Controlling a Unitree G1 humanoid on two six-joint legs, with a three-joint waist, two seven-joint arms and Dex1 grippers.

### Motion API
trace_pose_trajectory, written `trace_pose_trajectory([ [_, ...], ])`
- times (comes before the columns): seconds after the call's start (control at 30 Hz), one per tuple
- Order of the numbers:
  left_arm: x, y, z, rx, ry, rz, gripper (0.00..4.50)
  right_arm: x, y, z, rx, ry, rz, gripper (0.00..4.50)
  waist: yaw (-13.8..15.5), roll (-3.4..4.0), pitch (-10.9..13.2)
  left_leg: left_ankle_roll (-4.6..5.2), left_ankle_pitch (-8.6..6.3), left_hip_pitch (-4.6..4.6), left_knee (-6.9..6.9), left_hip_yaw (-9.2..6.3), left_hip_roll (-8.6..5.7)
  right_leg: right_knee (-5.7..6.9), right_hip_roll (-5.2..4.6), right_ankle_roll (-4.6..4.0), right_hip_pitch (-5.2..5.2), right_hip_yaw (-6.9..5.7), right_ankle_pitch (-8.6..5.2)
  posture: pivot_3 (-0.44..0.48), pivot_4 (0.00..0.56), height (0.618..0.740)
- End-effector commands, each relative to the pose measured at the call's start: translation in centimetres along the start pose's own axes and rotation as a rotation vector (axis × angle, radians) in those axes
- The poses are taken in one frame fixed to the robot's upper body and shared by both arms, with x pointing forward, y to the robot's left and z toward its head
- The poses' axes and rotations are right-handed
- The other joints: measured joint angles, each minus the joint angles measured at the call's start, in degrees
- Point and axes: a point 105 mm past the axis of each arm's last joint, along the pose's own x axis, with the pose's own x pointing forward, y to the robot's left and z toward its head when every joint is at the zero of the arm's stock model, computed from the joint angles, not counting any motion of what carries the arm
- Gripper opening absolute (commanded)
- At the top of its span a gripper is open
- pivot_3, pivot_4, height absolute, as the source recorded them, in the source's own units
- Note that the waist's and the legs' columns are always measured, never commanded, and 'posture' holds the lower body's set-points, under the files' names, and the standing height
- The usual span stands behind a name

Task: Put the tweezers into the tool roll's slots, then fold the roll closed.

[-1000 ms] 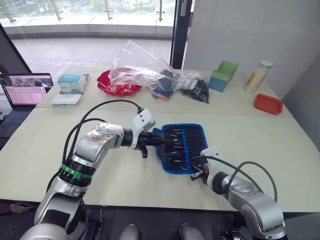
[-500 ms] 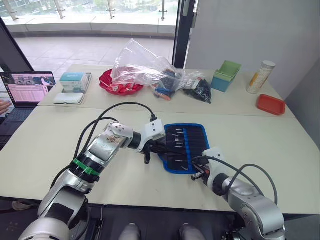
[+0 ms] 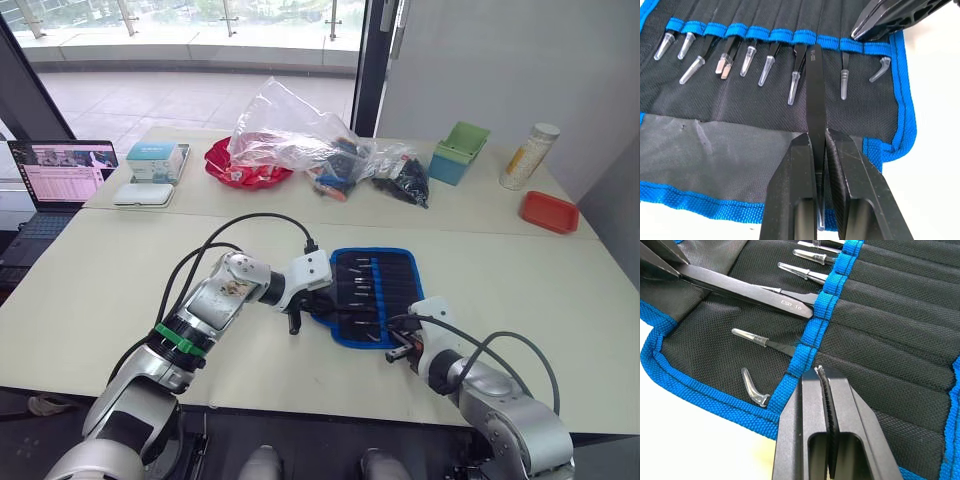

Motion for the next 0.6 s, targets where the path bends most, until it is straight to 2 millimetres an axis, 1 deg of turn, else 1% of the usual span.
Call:
trace_pose_trajectory([
  [0.03, 0.9, -0.1, 1.3, 0.058, -0.024, -0.011, 0.02, 0.0, -0.7, -3.7, 0.045, 0.164, -0.040, 0.00, 0.25, 0.00, 0.00, 0.00, 0.00, 0.00, 0.02, 0.00, -0.01, 0.00, 0.00, 0.00, 0.01, 0.00, 0.00, 0.000, 0.150, 0.740],
  [0.27, 3.5, -0.4, 1.7, 0.092, -0.022, -0.048, 0.02, -0.2, -0.7, -3.8, 0.046, 0.166, -0.043, 0.00, 0.49, -0.01, 0.01, 0.00, 0.00, -0.09, 0.11, -0.02, -0.05, -0.01, -0.02, -0.03, 0.01, -0.02, 0.03, 0.000, 0.150, 0.740],
  [0.37, 4.8, -0.7, 2.7, 0.120, -0.042, -0.077, 0.02, -0.4, -0.7, -3.8, 0.046, 0.167, -0.046, 0.00, 0.52, 0.00, 0.01, 0.02, -0.01, -0.07, 0.06, -0.03, -0.04, 0.00, -0.01, -0.13, 0.01, -0.02, 0.08, 0.000, 0.150, 0.740],
  [0.47, 5.1, -0.6, 3.6, 0.139, -0.057, -0.090, 0.02, -0.4, -0.6, -3.8, 0.046, 0.166, -0.047, 0.00, 0.89, 0.00, 0.01, 0.02, -0.01, -0.12, 0.09, -0.08, -0.09, -0.02, -0.03, -0.16, 0.03, -0.03, 0.10, 0.000, 0.150, 0.740],
  [0.6, 4.9, -0.5, 4.0, 0.195, -0.037, -0.112, 0.02, -0.5, -0.5, -3.9, 0.051, 0.167, -0.049, 0.00, 1.15, 0.00, 0.01, 0.02, -0.01, -0.15, 0.17, -0.10, -0.12, -0.02, -0.03, -0.15, 0.04, -0.03, 0.09, 0.000, 0.150, 0.740],
])
